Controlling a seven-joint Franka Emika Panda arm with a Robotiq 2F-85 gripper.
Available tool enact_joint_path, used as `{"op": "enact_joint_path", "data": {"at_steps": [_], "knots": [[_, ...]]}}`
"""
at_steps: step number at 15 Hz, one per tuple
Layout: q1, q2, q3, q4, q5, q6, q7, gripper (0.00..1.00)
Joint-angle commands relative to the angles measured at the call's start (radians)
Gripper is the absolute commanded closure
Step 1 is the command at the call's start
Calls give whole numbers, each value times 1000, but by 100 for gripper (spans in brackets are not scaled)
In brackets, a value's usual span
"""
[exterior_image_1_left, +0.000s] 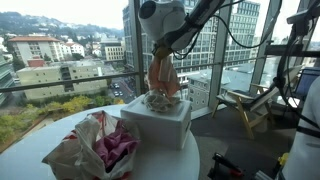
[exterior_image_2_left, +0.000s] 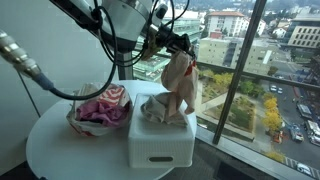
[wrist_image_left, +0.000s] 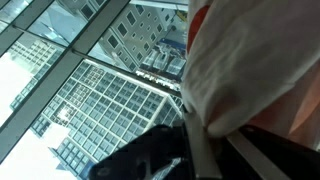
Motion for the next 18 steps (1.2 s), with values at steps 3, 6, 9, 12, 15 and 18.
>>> {"op": "enact_joint_path", "data": {"at_steps": [3, 6, 9, 12, 15, 18], "knots": [[-37, -203, 67, -80, -121, 2, 165, 98], [-30, -291, 69, -130, -65, 151, 116, 98], [-16, -372, 72, -196, -15, 307, 57, 98], [34, -424, 49, -268, 63, 448, -32, 98], [95, -421, 35, -336, 170, 556, -141, 98], [174, -375, 4, -395, 282, 660, -232, 98]]}}
